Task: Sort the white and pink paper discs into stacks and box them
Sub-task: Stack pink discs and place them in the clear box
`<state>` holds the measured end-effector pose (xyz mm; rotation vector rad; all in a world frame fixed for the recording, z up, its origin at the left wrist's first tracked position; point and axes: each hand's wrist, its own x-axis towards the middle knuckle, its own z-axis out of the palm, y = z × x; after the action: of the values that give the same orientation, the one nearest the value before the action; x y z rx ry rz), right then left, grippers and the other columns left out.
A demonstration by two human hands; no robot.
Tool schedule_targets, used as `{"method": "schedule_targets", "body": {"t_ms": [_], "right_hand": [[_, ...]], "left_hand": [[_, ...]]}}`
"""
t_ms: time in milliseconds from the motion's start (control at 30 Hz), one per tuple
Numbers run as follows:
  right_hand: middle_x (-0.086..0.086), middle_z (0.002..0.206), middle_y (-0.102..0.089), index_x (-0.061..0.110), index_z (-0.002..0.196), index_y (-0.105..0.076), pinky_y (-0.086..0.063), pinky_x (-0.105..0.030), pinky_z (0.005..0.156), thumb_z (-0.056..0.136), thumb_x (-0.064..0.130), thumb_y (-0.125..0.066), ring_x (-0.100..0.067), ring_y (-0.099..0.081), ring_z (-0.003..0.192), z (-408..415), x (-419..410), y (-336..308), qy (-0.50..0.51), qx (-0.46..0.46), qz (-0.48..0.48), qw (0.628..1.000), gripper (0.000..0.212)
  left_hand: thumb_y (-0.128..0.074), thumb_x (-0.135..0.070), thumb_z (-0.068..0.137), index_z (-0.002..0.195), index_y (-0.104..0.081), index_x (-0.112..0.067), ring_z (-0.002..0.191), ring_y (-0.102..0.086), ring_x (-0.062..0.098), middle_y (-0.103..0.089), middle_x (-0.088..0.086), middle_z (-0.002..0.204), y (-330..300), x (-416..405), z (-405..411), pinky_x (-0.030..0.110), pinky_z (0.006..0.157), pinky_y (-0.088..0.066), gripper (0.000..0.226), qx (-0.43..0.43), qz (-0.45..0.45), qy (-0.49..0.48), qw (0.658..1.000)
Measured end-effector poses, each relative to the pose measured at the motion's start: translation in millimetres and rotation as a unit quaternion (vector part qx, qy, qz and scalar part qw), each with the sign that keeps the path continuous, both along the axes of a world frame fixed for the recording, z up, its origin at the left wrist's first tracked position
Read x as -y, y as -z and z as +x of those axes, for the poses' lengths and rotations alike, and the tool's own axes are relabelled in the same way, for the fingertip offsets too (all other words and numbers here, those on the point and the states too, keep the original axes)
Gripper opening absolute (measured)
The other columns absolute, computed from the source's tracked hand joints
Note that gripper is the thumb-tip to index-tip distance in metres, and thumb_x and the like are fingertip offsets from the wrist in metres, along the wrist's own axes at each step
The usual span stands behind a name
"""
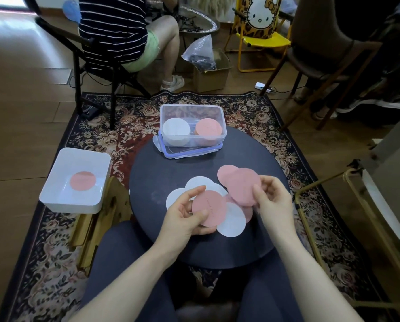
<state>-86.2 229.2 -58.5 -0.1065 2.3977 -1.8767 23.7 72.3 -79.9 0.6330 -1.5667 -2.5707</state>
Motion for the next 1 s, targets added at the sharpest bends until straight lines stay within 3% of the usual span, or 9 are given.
{"method": "schedule_targets", "body": {"t_ms": [67,133,300,500,567,633,700,767,1000], "right_hand": [[0.011,0.059,-0.059,0.018,0.084,-0.061,-0.040,-0.016,0.047,0.090,0.002,-0.059,-0.002,-0.051,0.048,10.4,2.1,-0.8,-0.035,0.049,-0.033,0.998,0.018],[0.010,0.052,-0.055,0.018,0.081,-0.060,-0.038,-0.016,0.048,0.088,0.005,-0.064,-0.003,-0.049,0.046,20.2,3.6,3.9,-0.071,0.058,0.002,0.996,0.015],[0.006,0.054,-0.057,0.022,0.081,-0.063,-0.042,-0.024,0.054,0.086,0.013,-0.068,-0.006,-0.055,0.053,34.0,10.0,12.7,-0.089,0.074,0.032,0.993,0.012],[0.006,0.055,-0.061,0.023,0.063,-0.060,-0.042,-0.026,0.058,0.084,0.028,-0.071,-0.006,-0.051,0.052,24.6,7.9,5.4,-0.092,0.028,0.105,0.990,0.025],[0.011,0.065,-0.064,0.025,0.068,-0.062,-0.041,-0.028,0.061,0.085,0.031,-0.068,-0.005,-0.052,0.057,11.5,2.2,3.4,-0.056,-0.012,0.156,0.986,0.019],[0.009,0.089,-0.064,0.028,0.091,-0.065,-0.042,-0.031,0.067,0.084,0.036,-0.067,-0.008,-0.056,0.071,-1.8,-3.7,3.0,-0.045,-0.033,0.250,0.967,0.011],[0.006,0.110,-0.053,0.029,0.118,-0.057,-0.042,-0.032,0.074,0.080,0.046,-0.069,-0.014,-0.058,0.089,-13.4,-8.8,6.5,-0.078,-0.007,0.343,0.936,0.044],[0.005,0.118,-0.044,0.028,0.131,-0.049,-0.039,-0.032,0.077,0.075,0.055,-0.069,-0.019,-0.057,0.102,-18.6,-8.9,6.5,-0.103,0.017,0.386,0.916,0.065],[0.009,0.108,-0.047,0.026,0.107,-0.045,-0.039,-0.035,0.072,0.069,0.043,-0.079,-0.018,-0.054,0.090,-12.9,-3.2,5.1,-0.060,0.017,0.333,0.941,0.055]], "left_hand": [[-0.052,0.011,0.090,0.123,-0.057,-0.020,0.098,-0.069,0.030,-0.071,0.006,0.101,0.3,0.7,0.5,0.041,0.071,-0.060,0.046,-0.003,-0.001,0.004,1.000],[-0.046,0.012,0.092,0.123,-0.057,-0.020,0.096,-0.070,0.029,-0.072,0.005,0.102,0.8,1.7,0.6,0.041,0.071,-0.060,0.047,-0.003,-0.008,0.005,1.000],[-0.051,0.000,0.095,0.124,-0.059,-0.022,0.087,-0.070,0.026,-0.068,0.006,0.099,0.9,2.0,1.2,0.040,0.071,-0.059,0.037,-0.001,-0.016,0.008,1.000],[-0.056,0.011,0.088,0.126,-0.056,-0.022,0.092,-0.069,0.024,-0.066,0.008,0.104,0.9,-0.3,1.4,0.036,0.068,-0.060,0.050,-0.014,-0.020,0.018,1.000],[-0.056,0.011,0.088,0.127,-0.056,-0.023,0.095,-0.068,0.026,-0.066,0.006,0.103,1.4,0.2,1.4,0.038,0.070,-0.060,0.052,-0.014,-0.016,0.016,1.000],[-0.056,0.010,0.088,0.127,-0.056,-0.023,0.097,-0.068,0.027,-0.066,0.005,0.104,1.9,0.7,1.1,0.039,0.071,-0.060,0.052,-0.015,-0.013,0.020,1.000],[-0.057,0.010,0.088,0.126,-0.056,-0.024,0.096,-0.069,0.024,-0.066,0.005,0.105,1.5,0.9,0.5,0.039,0.072,-0.060,0.051,-0.013,-0.012,0.023,1.000],[-0.056,0.010,0.089,0.125,-0.056,-0.024,0.094,-0.069,0.022,-0.066,0.005,0.105,1.6,1.0,-0.1,0.039,0.071,-0.060,0.050,-0.013,-0.011,0.023,1.000],[-0.055,0.011,0.089,0.126,-0.056,-0.022,0.092,-0.070,0.020,-0.066,0.003,0.106,2.2,0.0,-0.1,0.038,0.071,-0.060,0.049,-0.015,-0.009,0.021,1.000]]}}
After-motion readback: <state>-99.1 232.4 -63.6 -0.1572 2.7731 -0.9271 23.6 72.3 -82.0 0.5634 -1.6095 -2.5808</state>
